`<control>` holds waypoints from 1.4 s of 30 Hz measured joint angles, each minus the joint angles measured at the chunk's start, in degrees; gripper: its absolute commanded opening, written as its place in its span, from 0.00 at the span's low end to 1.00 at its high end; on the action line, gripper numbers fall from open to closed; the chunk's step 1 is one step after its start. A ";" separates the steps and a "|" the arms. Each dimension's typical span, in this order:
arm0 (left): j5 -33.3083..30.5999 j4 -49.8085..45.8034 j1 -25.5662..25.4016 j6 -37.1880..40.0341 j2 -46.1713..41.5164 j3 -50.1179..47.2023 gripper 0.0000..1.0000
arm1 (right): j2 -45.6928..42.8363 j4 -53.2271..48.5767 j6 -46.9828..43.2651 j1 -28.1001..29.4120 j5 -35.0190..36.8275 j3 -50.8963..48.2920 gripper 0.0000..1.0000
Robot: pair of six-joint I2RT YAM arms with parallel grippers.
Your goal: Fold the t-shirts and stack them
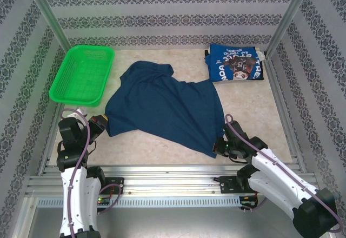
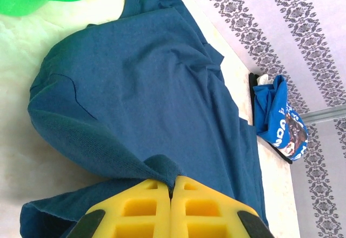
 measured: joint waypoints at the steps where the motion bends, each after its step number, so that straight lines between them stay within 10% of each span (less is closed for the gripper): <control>1: -0.15 0.00 0.00 0.00 0.00 0.00 0.00 | 0.07 0.15 0.13 0.00 0.04 0.00 0.00; 12: 0.20 7.52 0.00 -2.21 6.80 3.72 0.00 | 9.27 -0.15 -6.75 -12.28 -5.49 20.63 0.00; 26: -1.68 11.13 2.49 5.42 26.53 49.75 0.00 | 20.39 -6.64 -18.43 -40.00 -19.85 64.35 0.00; 42: 1.92 11.56 3.85 1.90 57.51 92.63 0.00 | 36.15 -7.34 -10.73 -48.37 -34.03 101.50 0.00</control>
